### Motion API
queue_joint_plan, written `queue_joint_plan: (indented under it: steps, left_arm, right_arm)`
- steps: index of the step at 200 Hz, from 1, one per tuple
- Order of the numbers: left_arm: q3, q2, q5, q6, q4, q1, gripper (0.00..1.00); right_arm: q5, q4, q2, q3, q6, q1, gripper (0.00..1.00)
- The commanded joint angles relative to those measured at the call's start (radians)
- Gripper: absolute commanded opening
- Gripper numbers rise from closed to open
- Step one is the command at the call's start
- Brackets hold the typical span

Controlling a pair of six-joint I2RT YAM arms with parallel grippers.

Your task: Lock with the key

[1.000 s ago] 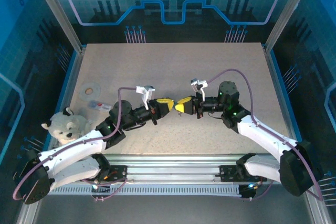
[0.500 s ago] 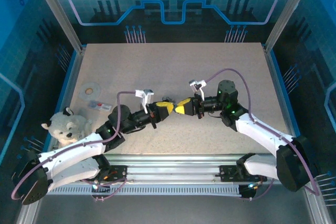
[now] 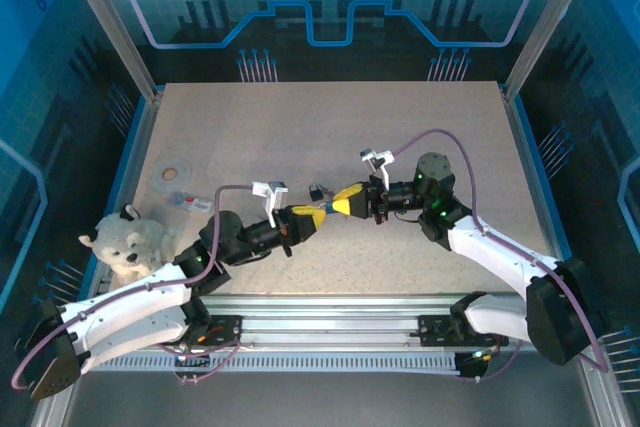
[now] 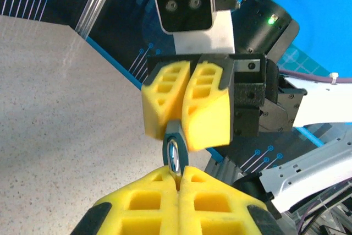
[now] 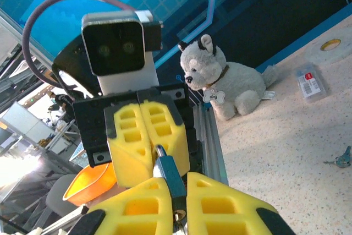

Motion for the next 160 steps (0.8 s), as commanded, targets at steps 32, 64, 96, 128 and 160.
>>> queue_joint_plan:
  steps: [32,64,96,128,160]
  left_arm:
    - [-0.059,-0.06,0.058,-0.026,-0.06,-0.029,0.0]
    - [-0.068,-0.065,0.034,-0.041,-0.054,-0.012,0.0]
    - [-0.074,-0.067,0.019,-0.052,-0.049,-0.002,0.0]
    - [-0.067,-0.047,0.033,-0.05,-0.058,0.008,0.0]
    - [-0.031,0.004,0.057,-0.056,-0.094,0.025,0.0]
  right_arm:
    - [0.211,0.099,-0.016,-0.002,0.021,-0.038,0.15]
    - [0.214,0.098,-0.024,-0.015,0.019,-0.038,0.16]
    - [0.247,0.075,-0.052,-0.04,0.003,-0.046,0.32]
    - [0.287,0.063,-0.086,-0.078,0.008,-0.088,0.44]
    - [0.296,0.074,-0.104,-0.121,0.047,-0.146,0.47]
